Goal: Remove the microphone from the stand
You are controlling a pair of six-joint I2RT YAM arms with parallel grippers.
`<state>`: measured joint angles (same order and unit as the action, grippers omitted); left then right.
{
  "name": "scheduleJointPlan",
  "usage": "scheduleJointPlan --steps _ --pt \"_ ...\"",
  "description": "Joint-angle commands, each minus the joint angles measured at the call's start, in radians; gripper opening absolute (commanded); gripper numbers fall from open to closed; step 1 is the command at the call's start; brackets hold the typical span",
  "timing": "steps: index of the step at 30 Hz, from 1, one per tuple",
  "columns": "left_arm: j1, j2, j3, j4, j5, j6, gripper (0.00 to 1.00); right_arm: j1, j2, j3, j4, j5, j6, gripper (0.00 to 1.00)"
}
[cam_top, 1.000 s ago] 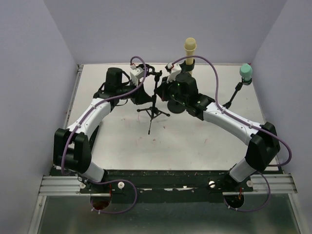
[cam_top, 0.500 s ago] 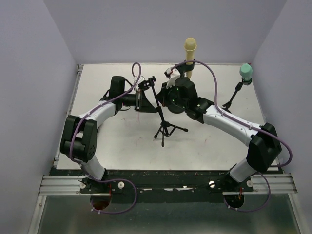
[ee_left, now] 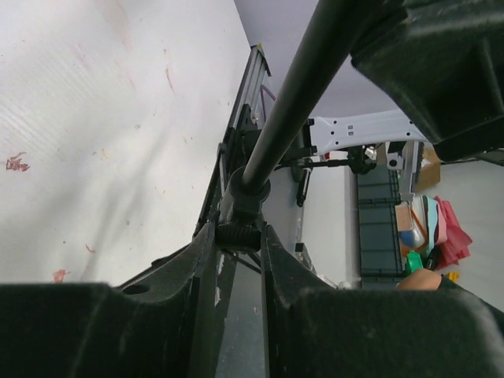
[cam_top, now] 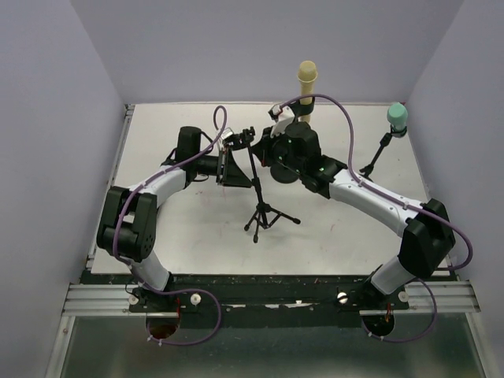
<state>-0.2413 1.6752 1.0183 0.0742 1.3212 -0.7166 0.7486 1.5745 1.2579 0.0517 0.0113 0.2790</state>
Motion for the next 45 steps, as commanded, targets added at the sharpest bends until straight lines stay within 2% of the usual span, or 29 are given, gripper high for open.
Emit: scheduleJointPlan --steps 1,5,7,8,10,11,14,19,20,21,22,24,26,28,30,31,36,37,38,40,41,44,45 --pt "0.025 -0.084 0.032 -0.029 0.044 0.038 0.00 -0.003 -0.005 0.031 0.040 0.041 -0.001 0.01" --pt "0.027 -0.089 0.167 -0.420 -0.031 0.417 0.00 -0.006 0.005 0.034 0.037 -0.037 -0.001 0.01" --pt "0.027 -0.081 0.201 -0.505 -0.057 0.501 0.00 -0.005 0.010 0.035 0.037 -0.124 0.006 0.01" --pt "0.027 -0.077 0.216 -0.543 -0.066 0.537 0.00 -0.006 0.016 0.035 0.037 -0.161 0.012 0.08" --pt "0.025 -0.071 0.235 -0.582 -0.079 0.580 0.00 -0.005 0.030 0.038 0.036 -0.200 0.025 0.22" --pt "0.027 -0.072 0.235 -0.585 -0.082 0.589 0.00 -0.006 0.041 0.046 0.036 -0.209 0.023 0.25" --pt "0.027 -0.077 0.240 -0.596 -0.099 0.615 0.00 -0.017 0.062 0.057 0.031 -0.201 0.041 0.27" --pt "0.027 -0.075 0.238 -0.608 -0.114 0.629 0.00 -0.029 0.085 0.077 0.037 -0.275 0.065 0.37" --pt "0.025 -0.078 0.238 -0.608 -0.117 0.632 0.00 -0.029 0.090 0.080 0.037 -0.280 0.065 0.36" --pt "0.025 -0.080 0.235 -0.607 -0.120 0.635 0.00 -0.029 0.090 0.080 0.037 -0.275 0.068 0.29" --pt "0.025 -0.081 0.235 -0.608 -0.122 0.635 0.00 -0.031 0.091 0.077 0.042 -0.269 0.071 0.17" --pt "0.025 -0.084 0.232 -0.607 -0.131 0.643 0.00 -0.032 0.093 0.071 0.053 -0.249 0.080 0.01" --pt "0.025 -0.089 0.218 -0.591 -0.160 0.623 0.00 -0.037 0.096 0.064 0.063 -0.238 0.092 0.01" --pt "0.030 -0.095 0.195 -0.547 -0.183 0.567 0.00 -0.040 0.094 0.061 0.074 -0.235 0.088 0.01" --pt "0.043 -0.095 0.149 -0.426 -0.159 0.421 0.00 -0.041 0.088 0.054 0.079 -0.231 0.080 0.01" --pt "0.053 -0.088 0.116 -0.347 -0.111 0.301 0.00 -0.041 0.084 0.049 0.083 -0.231 0.077 0.01" --pt "0.063 0.000 -0.068 0.273 0.058 -0.494 0.00 -0.043 0.059 0.017 0.106 -0.246 0.055 0.01" --pt "0.068 0.012 -0.089 0.354 0.062 -0.568 0.00 -0.043 0.052 0.003 0.123 -0.251 0.052 0.01" --pt "0.069 0.020 -0.086 0.310 0.065 -0.573 0.00 -0.043 0.041 -0.017 0.154 -0.248 0.051 0.01" --pt "0.074 0.041 -0.048 0.114 0.073 -0.525 0.01 -0.045 0.033 -0.028 0.171 -0.249 0.045 0.01" --pt "0.076 0.055 -0.041 0.095 0.084 -0.552 0.03 -0.043 0.032 -0.025 0.169 -0.251 0.039 0.01" --pt "0.085 0.066 -0.090 0.223 0.104 -0.785 0.10 -0.045 0.032 -0.025 0.171 -0.246 0.023 0.01" --pt "0.085 0.067 -0.093 0.233 0.102 -0.814 0.23 -0.045 0.033 -0.026 0.166 -0.243 0.020 0.01"
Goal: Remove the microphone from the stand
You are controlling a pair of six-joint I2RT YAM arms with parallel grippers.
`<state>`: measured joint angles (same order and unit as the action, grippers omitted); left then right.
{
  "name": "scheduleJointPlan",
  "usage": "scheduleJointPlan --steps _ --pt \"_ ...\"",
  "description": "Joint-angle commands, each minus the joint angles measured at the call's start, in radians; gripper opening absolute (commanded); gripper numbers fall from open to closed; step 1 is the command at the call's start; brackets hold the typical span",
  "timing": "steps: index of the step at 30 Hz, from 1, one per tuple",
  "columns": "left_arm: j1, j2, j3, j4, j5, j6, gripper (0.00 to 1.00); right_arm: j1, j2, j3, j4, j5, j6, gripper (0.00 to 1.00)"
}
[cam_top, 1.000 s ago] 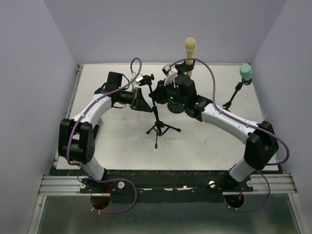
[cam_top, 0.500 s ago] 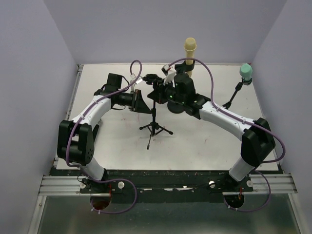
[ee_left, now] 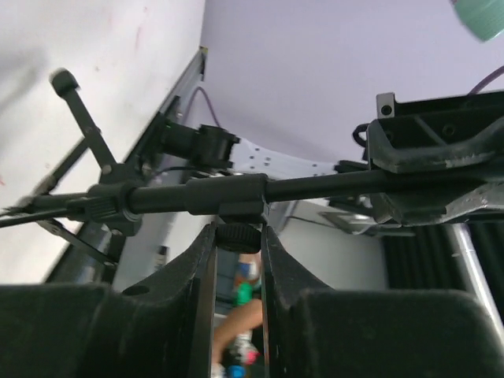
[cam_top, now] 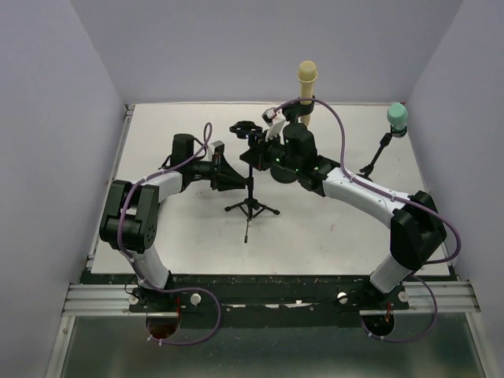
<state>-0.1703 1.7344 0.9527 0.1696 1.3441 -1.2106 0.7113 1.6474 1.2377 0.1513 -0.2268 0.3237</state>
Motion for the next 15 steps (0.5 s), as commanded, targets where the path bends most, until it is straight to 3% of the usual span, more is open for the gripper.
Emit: scheduleJointPlan --steps 1,4,6,9,12,15 --pt "0.015 0.005 -0.022 0.127 0.076 -0.314 0.35 -0.006 -0.038 -0.006 0.067 -0.003 -0.023 0.01" --pt "0.031 -0.024 0.006 0.006 0.027 -0.180 0.71 -0.007 -0.034 0.000 0.068 0.000 -0.025 0.00" --pt "0.055 -0.050 -0.003 0.027 0.020 -0.116 0.85 -0.006 -0.031 0.003 0.076 0.000 -0.031 0.01" --pt "0.104 -0.076 0.014 -0.110 -0.029 0.085 0.97 -0.006 -0.024 0.009 0.086 -0.002 -0.046 0.01" --pt "0.140 -0.104 0.073 -0.376 -0.124 0.349 0.99 -0.006 -0.014 0.022 0.112 -0.009 -0.074 0.01" --pt "0.161 -0.133 0.095 -0.446 -0.168 0.433 0.98 -0.007 0.005 0.025 0.206 0.000 -0.118 0.01"
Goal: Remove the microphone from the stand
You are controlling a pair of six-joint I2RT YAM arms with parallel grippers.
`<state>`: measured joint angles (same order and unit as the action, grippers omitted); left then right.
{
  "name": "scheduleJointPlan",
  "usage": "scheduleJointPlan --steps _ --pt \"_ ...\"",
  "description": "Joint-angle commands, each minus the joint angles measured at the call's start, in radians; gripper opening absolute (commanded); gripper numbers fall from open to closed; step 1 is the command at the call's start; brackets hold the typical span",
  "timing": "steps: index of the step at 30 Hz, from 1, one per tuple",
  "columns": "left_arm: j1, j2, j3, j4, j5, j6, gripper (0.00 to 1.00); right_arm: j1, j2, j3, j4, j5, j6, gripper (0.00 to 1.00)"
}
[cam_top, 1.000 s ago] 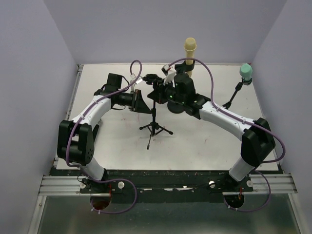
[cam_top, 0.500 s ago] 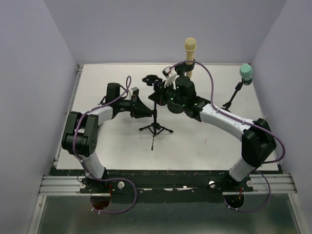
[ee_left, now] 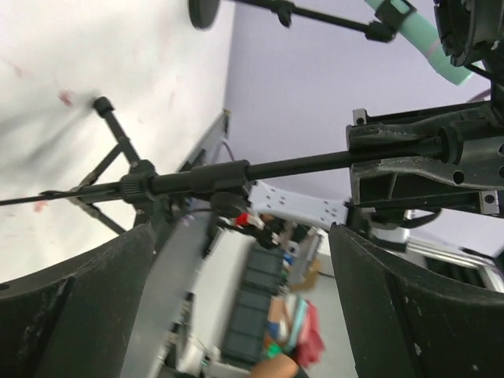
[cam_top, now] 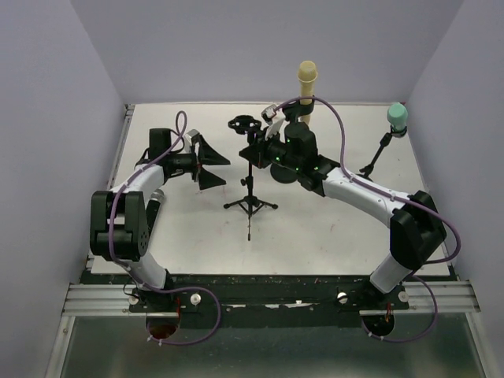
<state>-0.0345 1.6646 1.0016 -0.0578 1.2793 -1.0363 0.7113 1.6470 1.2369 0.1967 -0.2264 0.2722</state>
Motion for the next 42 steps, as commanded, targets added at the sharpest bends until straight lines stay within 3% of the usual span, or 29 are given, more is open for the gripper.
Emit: scheduleJointPlan --steps 1,11,21,33,34,38,42 --pt "0.051 -0.072 0.048 -0.220 -0.104 0.265 0.98 -0.006 0.017 0.035 0.190 0.008 -0.079 0.01" --pt "0.104 -0.150 0.069 -0.307 -0.150 0.386 0.98 -0.004 0.160 0.163 0.434 0.097 -0.212 0.01" --pt "0.127 -0.226 0.023 -0.320 -0.159 0.423 0.98 -0.001 0.375 0.398 0.495 0.202 -0.295 0.01" --pt "0.128 -0.235 -0.011 -0.225 -0.127 0.355 0.98 -0.001 0.393 0.277 0.481 0.283 -0.311 0.01" --pt "0.127 -0.233 -0.009 -0.224 -0.127 0.355 0.98 -0.001 0.387 0.263 0.478 0.279 -0.307 0.05" --pt "0.127 -0.239 -0.020 -0.224 -0.130 0.364 0.98 -0.001 0.335 0.214 0.405 0.271 -0.275 0.47" --pt "0.128 -0.255 -0.057 -0.188 -0.132 0.345 0.98 -0.001 0.203 0.113 0.285 0.265 -0.168 0.67"
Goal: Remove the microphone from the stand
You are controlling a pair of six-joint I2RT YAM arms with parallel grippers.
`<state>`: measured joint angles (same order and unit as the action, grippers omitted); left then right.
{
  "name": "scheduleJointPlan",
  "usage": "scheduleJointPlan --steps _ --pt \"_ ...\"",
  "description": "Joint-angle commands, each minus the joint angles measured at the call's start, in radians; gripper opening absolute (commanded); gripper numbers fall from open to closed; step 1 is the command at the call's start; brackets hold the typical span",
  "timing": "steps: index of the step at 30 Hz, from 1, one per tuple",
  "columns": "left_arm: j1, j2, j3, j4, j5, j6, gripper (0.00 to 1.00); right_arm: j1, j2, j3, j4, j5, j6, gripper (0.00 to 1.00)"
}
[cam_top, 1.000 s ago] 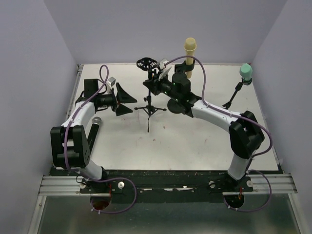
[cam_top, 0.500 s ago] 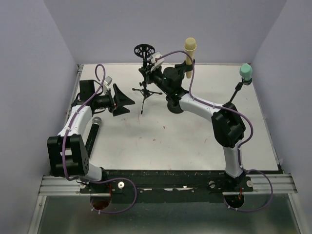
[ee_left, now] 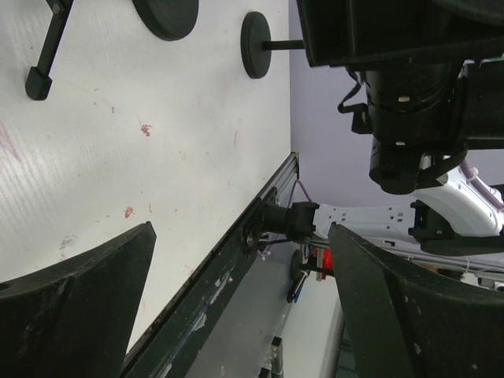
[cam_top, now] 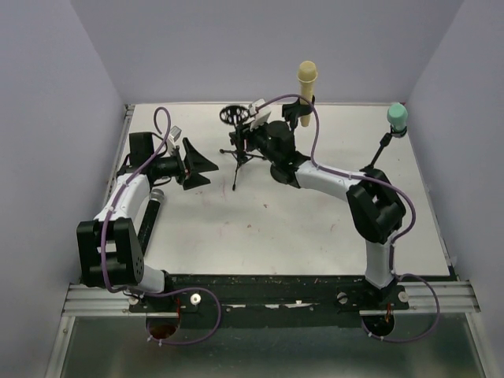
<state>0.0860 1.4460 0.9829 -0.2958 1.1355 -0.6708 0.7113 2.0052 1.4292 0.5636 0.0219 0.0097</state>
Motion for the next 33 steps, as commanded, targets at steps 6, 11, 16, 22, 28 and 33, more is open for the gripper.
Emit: scheduleJointPlan --steps 6,11,16,22,28,33 --pt "0.006 -0.035 -0.052 0.092 0.010 -0.042 0.98 -0.003 -0.391 -0.321 -0.229 -0.083 0.118 0.76" --pt "0.005 -0.044 -0.010 0.014 -0.019 0.043 0.98 -0.003 -0.607 -0.424 -0.413 -0.100 0.041 0.76" --pt "0.003 -0.085 0.072 -0.166 -0.077 0.235 0.94 -0.003 -0.796 -0.440 -0.641 -0.099 -0.092 0.77" --pt "0.000 -0.186 0.315 -0.521 -0.160 0.650 0.93 -0.003 -0.993 -0.343 -0.933 -0.100 -0.296 0.77" --pt "-0.081 -0.243 0.496 -0.568 -0.278 0.714 0.91 -0.042 -0.958 -0.061 -1.131 0.013 -0.261 0.77" --pt "-0.291 -0.208 0.560 -0.462 -0.328 0.734 0.88 -0.067 -0.829 0.022 -0.966 0.139 -0.185 0.84"
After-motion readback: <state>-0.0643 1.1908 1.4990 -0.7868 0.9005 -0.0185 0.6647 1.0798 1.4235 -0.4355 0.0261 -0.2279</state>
